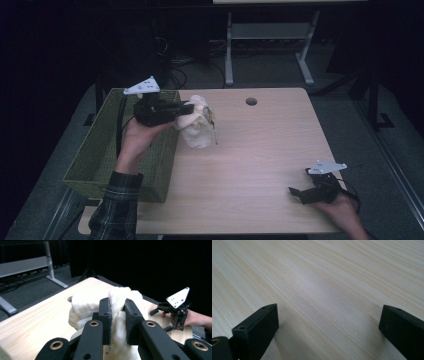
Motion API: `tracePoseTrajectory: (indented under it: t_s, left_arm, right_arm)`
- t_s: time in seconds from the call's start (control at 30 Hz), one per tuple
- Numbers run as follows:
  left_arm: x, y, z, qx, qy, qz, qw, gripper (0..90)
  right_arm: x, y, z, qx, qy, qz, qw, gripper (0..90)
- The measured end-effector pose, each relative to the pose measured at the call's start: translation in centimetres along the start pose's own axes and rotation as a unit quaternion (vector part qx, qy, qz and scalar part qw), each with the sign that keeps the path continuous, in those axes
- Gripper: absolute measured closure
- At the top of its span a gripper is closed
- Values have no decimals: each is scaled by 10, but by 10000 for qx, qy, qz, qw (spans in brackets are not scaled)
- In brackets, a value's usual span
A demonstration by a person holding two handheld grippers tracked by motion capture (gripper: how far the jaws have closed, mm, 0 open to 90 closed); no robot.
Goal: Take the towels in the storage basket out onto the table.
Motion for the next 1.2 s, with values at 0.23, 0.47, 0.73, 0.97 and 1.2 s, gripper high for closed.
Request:
tracePoseTrajectory:
  t_s: [0.23, 0.47, 0.73, 0.97, 1.2]
  left_arm:
    - [7, -19, 29, 330, 131, 126, 9993, 779]
    - [25, -37, 60, 671, 318, 181, 9971, 779]
    - [48, -63, 93, 1130, 554, 410, 9912, 778]
    - [71, -81, 117, 1511, 710, 470, 9848, 778]
    - [104, -91, 140, 1772, 1106, 723, 9753, 777]
  right_arm:
    - [0, 0, 0, 1, -1, -1, 10000, 22]
    - [0, 0, 0, 2, -2, -1, 10000, 22]
    - [0, 0, 0, 2, -1, -3, 10000, 22]
    - [0, 0, 0, 2, -2, -7, 10000, 22]
    - [0, 0, 0, 2, 5, -23, 10000, 22]
Point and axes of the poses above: each handheld gripper's, and its own axes: z roughly forward along the jaws, x roughly out of its underside, y roughly to its left, the point moved 9 cm from there along z, roughly forward along the jaws, and after that the axes turned 2 degrees about -z, right-handed, at the moved point
